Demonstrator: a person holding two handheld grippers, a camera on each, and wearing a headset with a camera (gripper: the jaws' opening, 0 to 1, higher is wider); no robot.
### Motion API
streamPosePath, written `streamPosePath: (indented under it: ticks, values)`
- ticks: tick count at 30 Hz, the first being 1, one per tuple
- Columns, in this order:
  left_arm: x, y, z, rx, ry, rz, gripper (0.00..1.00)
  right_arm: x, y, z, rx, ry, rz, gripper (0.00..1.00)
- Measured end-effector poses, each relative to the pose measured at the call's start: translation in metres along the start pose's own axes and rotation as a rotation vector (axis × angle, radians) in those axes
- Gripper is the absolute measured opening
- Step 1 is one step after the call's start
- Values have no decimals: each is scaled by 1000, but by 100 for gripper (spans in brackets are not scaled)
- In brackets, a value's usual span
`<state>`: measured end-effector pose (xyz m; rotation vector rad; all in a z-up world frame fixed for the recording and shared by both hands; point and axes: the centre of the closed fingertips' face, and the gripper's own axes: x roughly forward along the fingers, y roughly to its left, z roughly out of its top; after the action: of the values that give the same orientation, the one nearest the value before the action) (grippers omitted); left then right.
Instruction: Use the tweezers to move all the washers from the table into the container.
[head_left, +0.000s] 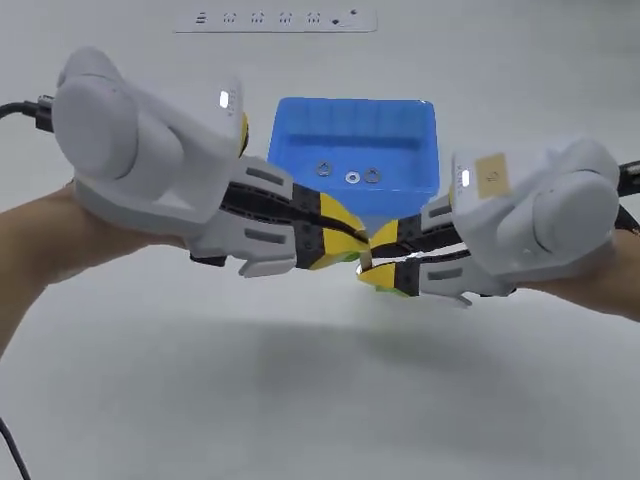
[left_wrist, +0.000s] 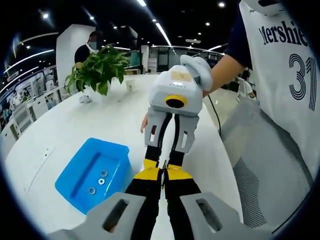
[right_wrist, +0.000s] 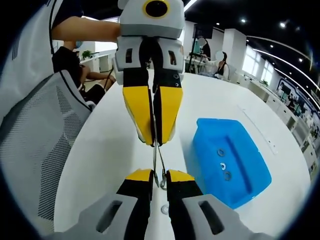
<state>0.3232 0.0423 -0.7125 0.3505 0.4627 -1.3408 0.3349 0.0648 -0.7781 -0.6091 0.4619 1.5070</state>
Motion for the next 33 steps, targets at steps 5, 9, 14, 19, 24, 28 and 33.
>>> streamPosePath:
  ticks: [5, 9, 14, 19, 24, 28, 33]
  values:
    - [0, 5, -1, -8, -4, 6, 6, 0, -2, 0, 13, -10, 0, 12]
    - [1, 6, 0, -14, -5, 6, 6, 1, -2, 0, 19, -10, 2, 12]
    - [2, 7, 0, -15, -4, 4, 6, 1, -1, 0, 22, -11, 0, 11]
    - [4, 8, 1, -10, -3, 2, 5, 0, 0, 0, 27, -6, 2, 11]
    - [4, 8, 1, -5, 2, -6, 5, 0, 0, -1, 33, -2, 3, 10]
    - [3, 8, 0, -7, 5, -4, 6, 0, 0, -1, 23, 3, 6, 10]
    - [2, 7, -2, 0, 16, -3, 6, 0, 1, -1, 9, 9, 3, 10]
